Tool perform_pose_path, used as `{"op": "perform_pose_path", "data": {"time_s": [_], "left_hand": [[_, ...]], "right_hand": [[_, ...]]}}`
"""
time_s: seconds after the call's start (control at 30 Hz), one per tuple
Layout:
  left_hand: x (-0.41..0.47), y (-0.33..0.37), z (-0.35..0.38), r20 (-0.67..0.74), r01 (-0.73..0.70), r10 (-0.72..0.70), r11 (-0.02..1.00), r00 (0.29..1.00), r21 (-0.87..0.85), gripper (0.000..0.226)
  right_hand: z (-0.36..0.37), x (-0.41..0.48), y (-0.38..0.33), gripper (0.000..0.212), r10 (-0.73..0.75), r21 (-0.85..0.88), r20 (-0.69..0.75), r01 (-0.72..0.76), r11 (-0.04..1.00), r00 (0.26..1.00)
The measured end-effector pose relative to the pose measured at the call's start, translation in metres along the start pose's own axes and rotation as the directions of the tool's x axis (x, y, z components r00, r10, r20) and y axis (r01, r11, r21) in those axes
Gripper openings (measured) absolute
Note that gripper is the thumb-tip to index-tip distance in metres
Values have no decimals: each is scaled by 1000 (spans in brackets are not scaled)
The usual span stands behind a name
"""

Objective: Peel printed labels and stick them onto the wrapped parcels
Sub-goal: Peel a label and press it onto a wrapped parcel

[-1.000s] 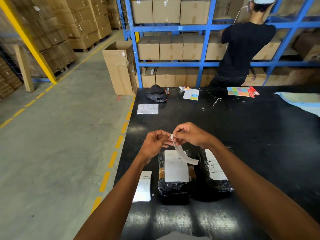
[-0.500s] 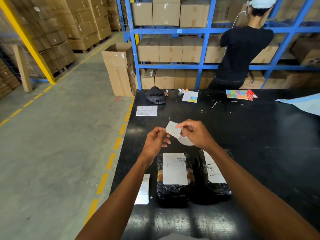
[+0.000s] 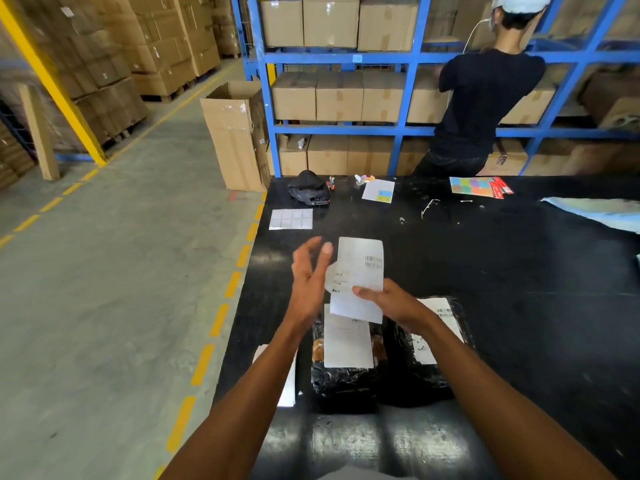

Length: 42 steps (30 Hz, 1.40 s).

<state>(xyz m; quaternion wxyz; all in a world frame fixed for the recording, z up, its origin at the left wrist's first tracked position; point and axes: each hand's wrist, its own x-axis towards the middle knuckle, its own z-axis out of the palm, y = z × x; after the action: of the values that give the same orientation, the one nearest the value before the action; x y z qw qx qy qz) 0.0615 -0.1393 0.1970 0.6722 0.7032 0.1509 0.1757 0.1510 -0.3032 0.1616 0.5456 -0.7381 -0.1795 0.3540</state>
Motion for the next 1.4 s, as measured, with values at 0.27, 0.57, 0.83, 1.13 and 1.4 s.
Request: {"op": "perform_pose_path", "data": {"time_s": [0.27,0.57,0.83,1.13,1.4], "left_hand": [[-18,-61,-22,43,418,-420,907,907,54,28],[-25,-95,-22,43,514,-526,843,849,161,12],[-24,-109,-19,-10,531,-538,828,843,182,20],[-22,-114,-20,-22,548,-553,817,833,181,20],[-20,-115,-19,-57,568,-569,799,820,196,20]], "right_hand": [[5,-12,26,17,160,99,15,-161,982,987],[13,-15,60,21,261,8,-131,-262,965,956],[14,-16,67,24,273,-15,-131,-277,961,953],[16,-15,66,27,276,-41,-146,-285,958,950],[19,-11,61,29,306,-99,-200,-330,939,931]]}}
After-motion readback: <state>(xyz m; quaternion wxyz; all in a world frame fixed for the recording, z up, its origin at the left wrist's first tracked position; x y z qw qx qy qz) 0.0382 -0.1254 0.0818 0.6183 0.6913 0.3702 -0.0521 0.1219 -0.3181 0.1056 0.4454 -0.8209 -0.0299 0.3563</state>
